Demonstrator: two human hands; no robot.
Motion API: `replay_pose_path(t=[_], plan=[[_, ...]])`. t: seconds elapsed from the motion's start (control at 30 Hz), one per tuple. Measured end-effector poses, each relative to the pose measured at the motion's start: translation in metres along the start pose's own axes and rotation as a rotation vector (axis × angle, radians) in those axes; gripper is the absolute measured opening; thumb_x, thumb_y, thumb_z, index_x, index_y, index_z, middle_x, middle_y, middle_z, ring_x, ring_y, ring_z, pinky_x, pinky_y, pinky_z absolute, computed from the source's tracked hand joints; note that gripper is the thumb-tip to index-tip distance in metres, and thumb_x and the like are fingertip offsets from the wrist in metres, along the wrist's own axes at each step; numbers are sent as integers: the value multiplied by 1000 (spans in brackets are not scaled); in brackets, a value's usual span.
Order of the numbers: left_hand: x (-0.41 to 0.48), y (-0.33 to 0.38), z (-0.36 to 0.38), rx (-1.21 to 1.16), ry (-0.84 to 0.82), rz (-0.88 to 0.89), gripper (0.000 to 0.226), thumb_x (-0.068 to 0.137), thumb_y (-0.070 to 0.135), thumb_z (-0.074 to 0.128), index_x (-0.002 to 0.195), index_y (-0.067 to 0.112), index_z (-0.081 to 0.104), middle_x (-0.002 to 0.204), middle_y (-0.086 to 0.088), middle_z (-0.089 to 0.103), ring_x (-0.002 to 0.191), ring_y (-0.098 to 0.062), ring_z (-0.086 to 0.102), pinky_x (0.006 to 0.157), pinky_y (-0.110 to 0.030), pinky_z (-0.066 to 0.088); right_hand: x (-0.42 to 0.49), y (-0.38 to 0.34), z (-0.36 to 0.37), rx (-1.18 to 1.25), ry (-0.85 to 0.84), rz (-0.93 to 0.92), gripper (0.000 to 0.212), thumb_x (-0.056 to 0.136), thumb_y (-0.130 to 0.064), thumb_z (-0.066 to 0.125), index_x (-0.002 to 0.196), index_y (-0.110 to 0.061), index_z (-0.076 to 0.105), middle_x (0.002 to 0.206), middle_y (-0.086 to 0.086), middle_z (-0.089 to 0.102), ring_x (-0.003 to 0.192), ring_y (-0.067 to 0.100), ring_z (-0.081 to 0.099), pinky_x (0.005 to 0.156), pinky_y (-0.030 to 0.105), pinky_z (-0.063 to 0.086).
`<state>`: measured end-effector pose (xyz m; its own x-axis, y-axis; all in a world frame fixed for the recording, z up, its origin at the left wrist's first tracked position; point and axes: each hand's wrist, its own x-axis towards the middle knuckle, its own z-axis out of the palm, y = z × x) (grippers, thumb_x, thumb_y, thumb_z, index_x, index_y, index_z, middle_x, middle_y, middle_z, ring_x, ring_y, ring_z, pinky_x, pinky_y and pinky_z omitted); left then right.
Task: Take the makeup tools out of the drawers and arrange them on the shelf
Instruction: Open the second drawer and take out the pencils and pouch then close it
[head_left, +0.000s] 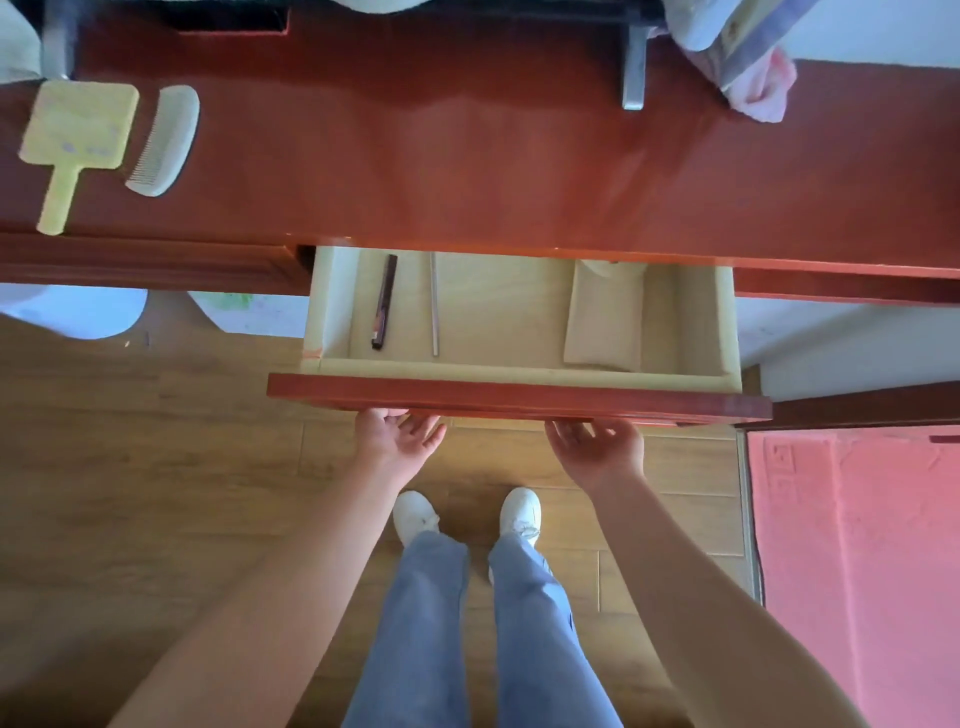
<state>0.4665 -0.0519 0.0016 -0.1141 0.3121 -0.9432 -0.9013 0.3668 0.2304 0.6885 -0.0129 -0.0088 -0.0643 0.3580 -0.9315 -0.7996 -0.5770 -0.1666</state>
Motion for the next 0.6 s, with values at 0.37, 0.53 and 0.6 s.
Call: replay_pose_path(t=[0.37, 0.53, 0.6], plan=[[-44, -40, -64, -16, 23, -63, 34, 99, 20, 25, 113, 3, 50, 146, -15, 39, 137, -30, 33, 111, -48, 24, -39, 33, -70, 43, 82, 5, 27, 94, -13, 27, 98, -4, 52, 102, 20, 56, 95, 35, 57, 87, 47, 46], [-46, -36, -67, 75, 21, -53, 36, 100, 19, 25, 121, -2, 46, 144, -20, 38, 134, -35, 36, 109, -48, 29, -41, 27, -72, -58, 4, 17, 24, 93, -7, 32, 91, -4, 55, 90, 17, 64, 92, 32, 58, 89, 41, 47], [-47, -36, -68, 279, 49, -62, 38, 100, 13, 25, 130, -5, 40, 135, -23, 47, 124, -35, 48, 102, -44, 39, -44, 26, -75, -253, -4, 51, 23, 93, -3, 31, 89, -6, 54, 96, 14, 62, 89, 27, 58, 79, 38, 48]])
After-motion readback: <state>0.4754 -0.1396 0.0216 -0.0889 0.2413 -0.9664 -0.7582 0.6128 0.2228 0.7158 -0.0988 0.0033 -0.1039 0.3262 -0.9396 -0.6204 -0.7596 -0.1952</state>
